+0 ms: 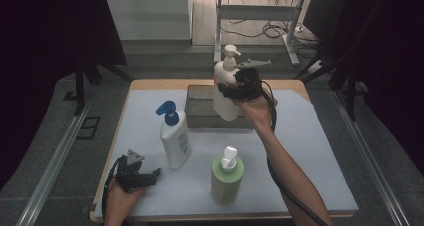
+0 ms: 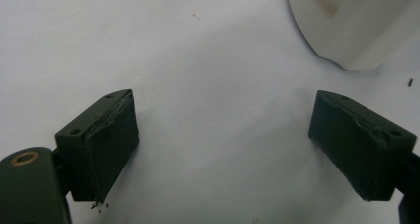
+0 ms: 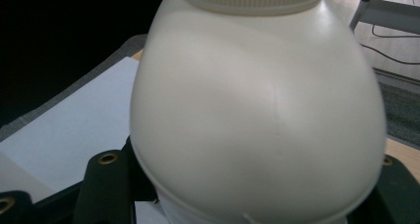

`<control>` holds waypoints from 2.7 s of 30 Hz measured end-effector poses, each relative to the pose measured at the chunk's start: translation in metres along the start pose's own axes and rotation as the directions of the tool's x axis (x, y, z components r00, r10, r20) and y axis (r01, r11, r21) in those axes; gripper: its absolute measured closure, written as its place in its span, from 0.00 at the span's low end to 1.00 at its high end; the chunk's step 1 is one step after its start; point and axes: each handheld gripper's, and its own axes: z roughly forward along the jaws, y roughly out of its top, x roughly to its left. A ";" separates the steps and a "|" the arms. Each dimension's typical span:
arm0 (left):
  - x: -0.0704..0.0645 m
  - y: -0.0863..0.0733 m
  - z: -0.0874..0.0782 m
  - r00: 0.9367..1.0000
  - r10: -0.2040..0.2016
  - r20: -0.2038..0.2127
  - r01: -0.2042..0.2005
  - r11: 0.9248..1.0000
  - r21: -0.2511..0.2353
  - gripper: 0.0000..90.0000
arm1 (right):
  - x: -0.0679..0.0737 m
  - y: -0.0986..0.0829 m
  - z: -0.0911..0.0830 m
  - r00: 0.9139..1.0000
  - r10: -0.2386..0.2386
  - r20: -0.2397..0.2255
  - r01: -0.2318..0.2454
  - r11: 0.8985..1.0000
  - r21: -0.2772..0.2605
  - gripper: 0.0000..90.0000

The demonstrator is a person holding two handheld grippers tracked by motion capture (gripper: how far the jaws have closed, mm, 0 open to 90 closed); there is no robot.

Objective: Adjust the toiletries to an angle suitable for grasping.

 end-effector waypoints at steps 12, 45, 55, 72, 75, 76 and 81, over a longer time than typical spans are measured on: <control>0.000 0.000 0.000 1.000 0.000 0.001 0.000 1.000 0.000 0.13 | -0.001 0.005 0.021 1.000 -0.006 0.012 0.006 1.000 -0.006 0.42; 0.000 0.000 0.000 1.000 0.003 0.002 -0.003 1.000 0.003 0.13 | -0.006 -0.004 0.061 0.999 0.009 0.046 -0.009 1.000 -0.002 0.42; 0.001 0.000 0.000 1.000 0.005 0.001 -0.005 1.000 0.004 0.13 | -0.005 -0.013 0.075 0.999 0.013 0.049 -0.014 1.000 0.017 0.42; 0.000 0.000 0.000 1.000 0.005 0.001 -0.005 1.000 0.004 0.13 | -0.007 -0.036 0.086 0.999 0.019 0.047 -0.021 0.999 0.040 0.41; 0.000 0.000 0.000 1.000 0.005 0.000 -0.005 1.000 0.004 0.13 | -0.007 -0.040 0.087 0.999 0.014 0.048 -0.016 0.999 0.044 0.41; 0.000 0.000 0.000 1.000 0.005 0.001 -0.005 1.000 0.004 0.13 | -0.007 -0.042 0.087 0.999 0.012 0.048 -0.015 0.999 0.047 0.41; 0.000 0.000 0.000 1.000 0.005 0.000 -0.005 1.000 0.003 0.13 | -0.008 -0.048 0.088 0.999 0.008 0.051 -0.010 0.999 0.047 0.41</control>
